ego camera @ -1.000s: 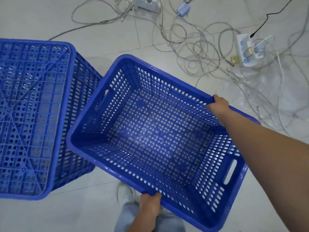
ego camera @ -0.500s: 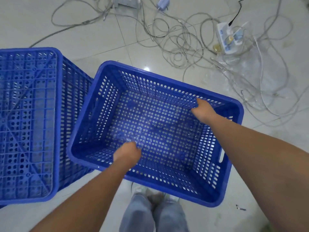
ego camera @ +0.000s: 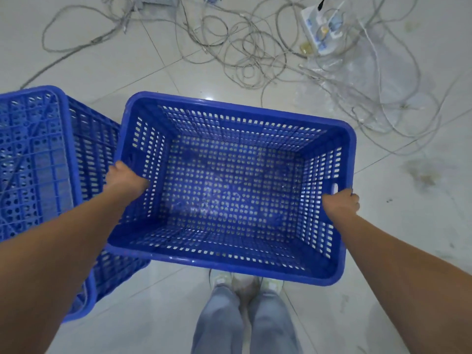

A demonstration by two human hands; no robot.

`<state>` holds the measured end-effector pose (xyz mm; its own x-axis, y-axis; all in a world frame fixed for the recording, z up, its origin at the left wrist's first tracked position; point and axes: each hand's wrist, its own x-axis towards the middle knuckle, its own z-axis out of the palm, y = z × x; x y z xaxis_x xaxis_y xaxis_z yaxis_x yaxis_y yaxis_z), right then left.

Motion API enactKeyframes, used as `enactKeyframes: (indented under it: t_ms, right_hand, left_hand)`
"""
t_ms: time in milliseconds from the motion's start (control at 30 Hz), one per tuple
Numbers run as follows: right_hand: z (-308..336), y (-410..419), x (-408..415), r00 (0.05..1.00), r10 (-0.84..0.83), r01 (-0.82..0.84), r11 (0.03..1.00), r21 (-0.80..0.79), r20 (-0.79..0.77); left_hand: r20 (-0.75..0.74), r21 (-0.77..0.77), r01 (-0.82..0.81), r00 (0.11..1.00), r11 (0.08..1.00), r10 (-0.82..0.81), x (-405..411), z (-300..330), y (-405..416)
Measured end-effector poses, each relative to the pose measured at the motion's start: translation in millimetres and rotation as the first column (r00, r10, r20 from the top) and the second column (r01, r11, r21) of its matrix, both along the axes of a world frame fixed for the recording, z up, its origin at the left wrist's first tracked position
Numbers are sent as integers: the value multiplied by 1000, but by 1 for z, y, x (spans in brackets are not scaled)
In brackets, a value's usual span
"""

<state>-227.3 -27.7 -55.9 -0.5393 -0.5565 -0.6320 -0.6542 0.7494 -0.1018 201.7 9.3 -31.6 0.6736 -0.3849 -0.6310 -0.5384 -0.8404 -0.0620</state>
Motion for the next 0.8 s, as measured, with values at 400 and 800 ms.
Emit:
enactKeyframes:
  t_ms: [400,800]
  right_hand:
    - [-25,-9,-27,929,-332,339,940,-19,166]
    - [-36,-9,-34,910,-365,389,915,-102,199]
  left_hand:
    - [130,-86,-43,990,995,54,4,-24,-7]
    - [-231,-192,-485,867,853,441,44,-41,-27]
